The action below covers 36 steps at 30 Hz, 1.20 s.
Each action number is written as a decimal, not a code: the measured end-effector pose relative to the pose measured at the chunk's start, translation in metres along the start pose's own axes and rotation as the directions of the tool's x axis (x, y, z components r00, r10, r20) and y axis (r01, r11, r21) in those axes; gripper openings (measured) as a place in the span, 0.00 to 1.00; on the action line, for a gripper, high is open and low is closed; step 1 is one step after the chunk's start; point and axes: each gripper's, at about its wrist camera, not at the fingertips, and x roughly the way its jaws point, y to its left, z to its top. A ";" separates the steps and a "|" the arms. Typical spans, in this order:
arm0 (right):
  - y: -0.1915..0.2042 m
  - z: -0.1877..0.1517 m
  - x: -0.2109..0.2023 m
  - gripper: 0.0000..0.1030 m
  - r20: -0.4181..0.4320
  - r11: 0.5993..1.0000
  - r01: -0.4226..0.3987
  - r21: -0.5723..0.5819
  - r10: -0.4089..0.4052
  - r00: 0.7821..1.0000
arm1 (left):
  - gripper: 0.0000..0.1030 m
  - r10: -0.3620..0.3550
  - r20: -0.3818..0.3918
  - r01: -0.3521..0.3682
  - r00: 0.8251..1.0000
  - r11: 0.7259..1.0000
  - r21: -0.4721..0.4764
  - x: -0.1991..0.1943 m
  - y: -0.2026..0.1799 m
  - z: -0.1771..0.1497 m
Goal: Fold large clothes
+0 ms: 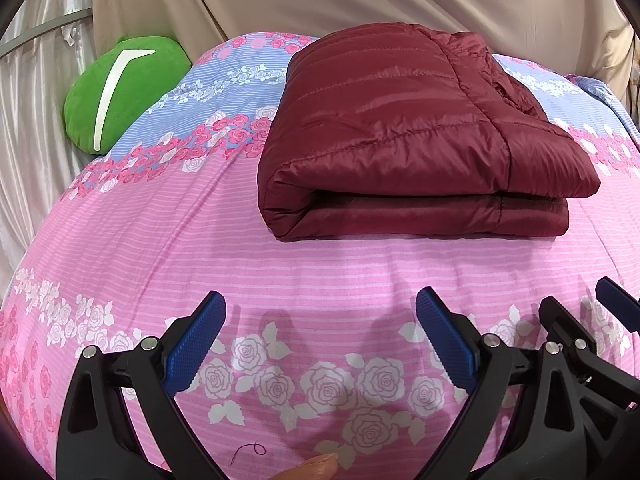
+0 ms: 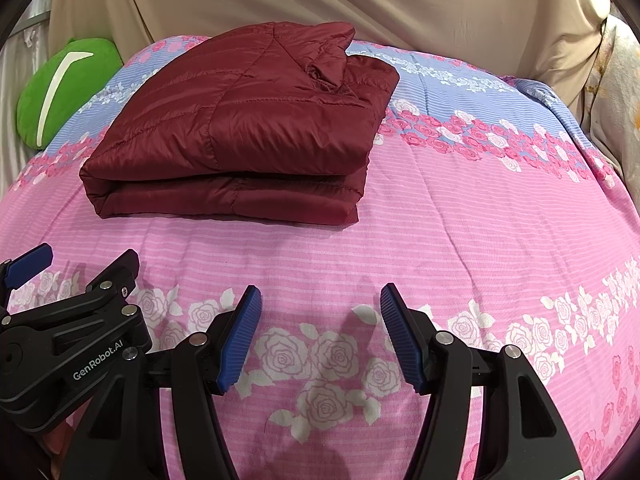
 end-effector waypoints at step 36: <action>0.005 -0.001 -0.002 0.59 0.007 1.000 0.012 -0.009 -0.012 1.000 | 0.80 -0.011 -0.002 0.011 1.000 0.999 0.031 0.000 0.000 0.001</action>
